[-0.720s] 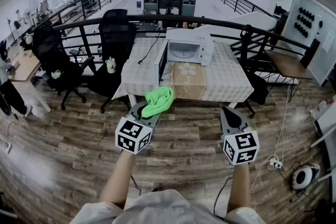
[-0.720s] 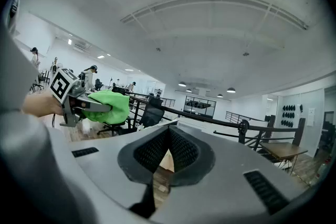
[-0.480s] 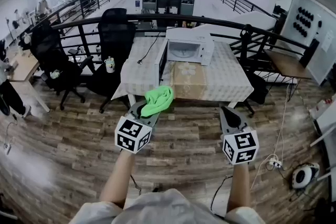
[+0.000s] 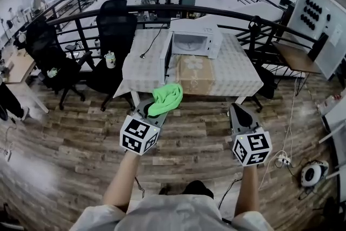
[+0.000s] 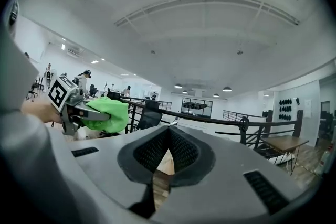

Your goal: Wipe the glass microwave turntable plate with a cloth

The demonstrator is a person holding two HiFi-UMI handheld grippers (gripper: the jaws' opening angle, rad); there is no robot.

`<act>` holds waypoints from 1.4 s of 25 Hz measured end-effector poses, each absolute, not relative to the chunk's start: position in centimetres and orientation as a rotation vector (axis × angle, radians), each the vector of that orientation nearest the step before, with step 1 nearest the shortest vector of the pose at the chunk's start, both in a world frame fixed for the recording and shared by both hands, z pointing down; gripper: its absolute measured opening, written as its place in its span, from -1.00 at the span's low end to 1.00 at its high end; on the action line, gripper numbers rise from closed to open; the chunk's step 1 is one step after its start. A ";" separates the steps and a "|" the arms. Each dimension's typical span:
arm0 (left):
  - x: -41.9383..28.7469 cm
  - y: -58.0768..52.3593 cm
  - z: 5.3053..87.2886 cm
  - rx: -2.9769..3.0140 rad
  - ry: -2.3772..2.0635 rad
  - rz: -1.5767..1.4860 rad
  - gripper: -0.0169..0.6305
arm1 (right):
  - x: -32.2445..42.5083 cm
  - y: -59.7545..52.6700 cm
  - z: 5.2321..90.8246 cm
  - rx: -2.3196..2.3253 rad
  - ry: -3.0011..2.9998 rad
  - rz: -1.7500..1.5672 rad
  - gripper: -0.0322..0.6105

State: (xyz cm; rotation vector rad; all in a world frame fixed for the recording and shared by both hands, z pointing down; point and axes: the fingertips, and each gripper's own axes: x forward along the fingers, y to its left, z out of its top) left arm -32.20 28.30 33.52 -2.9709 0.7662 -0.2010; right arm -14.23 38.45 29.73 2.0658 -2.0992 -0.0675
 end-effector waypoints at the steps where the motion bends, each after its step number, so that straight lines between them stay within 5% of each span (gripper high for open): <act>1: -31.9 27.8 33.8 -2.976 0.762 -0.204 -0.71 | -14.0 37.9 30.1 2.067 -2.095 -0.060 -0.86; 35: -2.8 -3.0 33.7 -2.888 1.146 -0.243 -0.71 | 17.0 3.6 31.6 1.752 -2.321 -0.056 -0.86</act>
